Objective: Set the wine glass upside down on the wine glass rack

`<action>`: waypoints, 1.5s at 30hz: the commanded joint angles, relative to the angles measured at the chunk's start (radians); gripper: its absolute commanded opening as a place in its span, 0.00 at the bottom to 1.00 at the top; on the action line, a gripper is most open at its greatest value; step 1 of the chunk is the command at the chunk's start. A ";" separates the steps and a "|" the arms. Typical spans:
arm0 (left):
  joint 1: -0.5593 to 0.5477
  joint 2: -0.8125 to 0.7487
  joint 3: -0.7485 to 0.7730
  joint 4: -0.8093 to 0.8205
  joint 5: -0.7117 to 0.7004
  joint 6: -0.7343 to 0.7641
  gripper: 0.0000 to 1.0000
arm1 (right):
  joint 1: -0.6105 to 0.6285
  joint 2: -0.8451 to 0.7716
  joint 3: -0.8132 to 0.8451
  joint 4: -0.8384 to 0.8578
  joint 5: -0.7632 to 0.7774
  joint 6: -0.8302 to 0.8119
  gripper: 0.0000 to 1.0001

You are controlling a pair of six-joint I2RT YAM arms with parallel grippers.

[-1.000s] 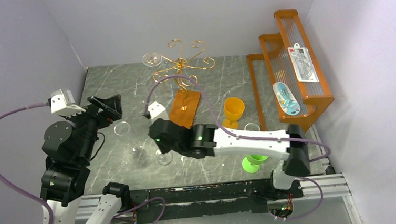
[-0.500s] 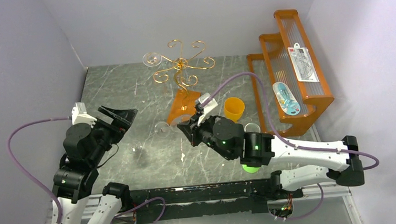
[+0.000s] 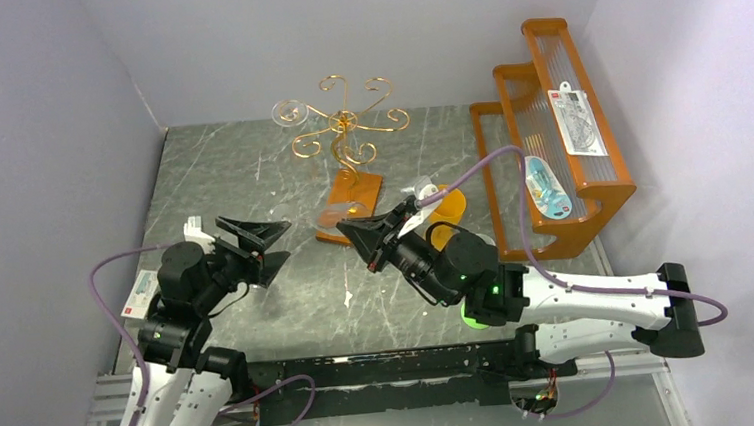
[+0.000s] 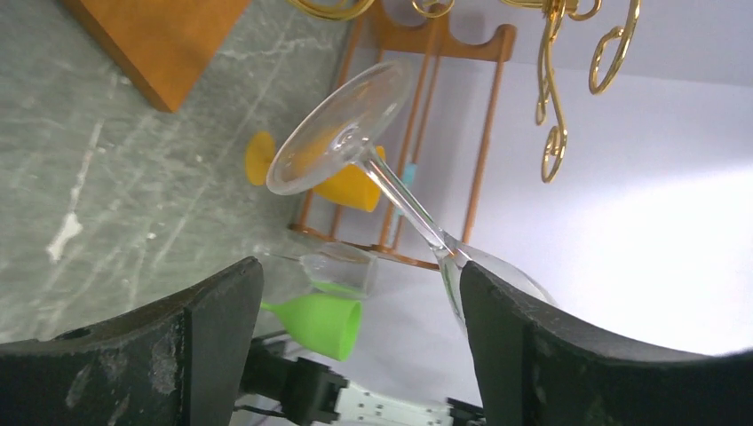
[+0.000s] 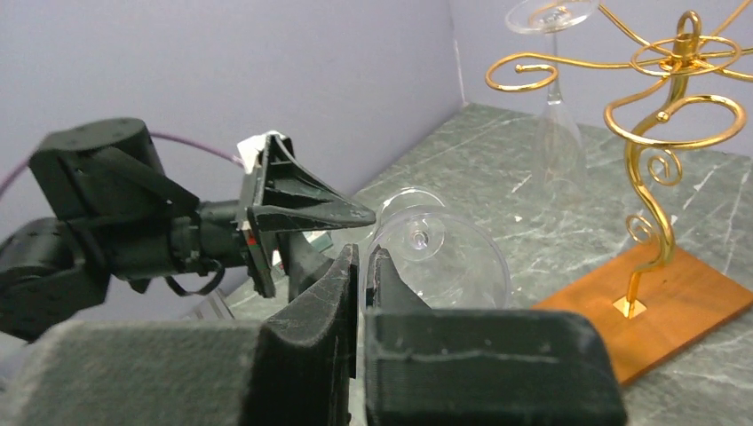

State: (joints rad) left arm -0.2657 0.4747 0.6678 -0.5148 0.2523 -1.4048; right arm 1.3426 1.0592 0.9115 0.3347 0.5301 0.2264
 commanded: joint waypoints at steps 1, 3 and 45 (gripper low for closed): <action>-0.004 -0.059 -0.100 0.246 0.071 -0.232 0.86 | 0.000 -0.002 -0.026 0.153 -0.034 -0.035 0.00; -0.003 -0.081 -0.109 0.271 0.046 -0.268 0.90 | 0.001 0.000 -0.032 0.170 -0.051 -0.043 0.00; -0.004 0.038 -0.174 0.755 0.013 -0.510 0.35 | 0.003 0.058 -0.145 0.376 -0.220 -0.024 0.00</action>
State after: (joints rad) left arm -0.2657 0.5011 0.4919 0.1131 0.2733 -1.8900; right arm 1.3426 1.1332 0.7887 0.7170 0.3443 0.1665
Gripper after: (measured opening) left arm 0.374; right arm 0.032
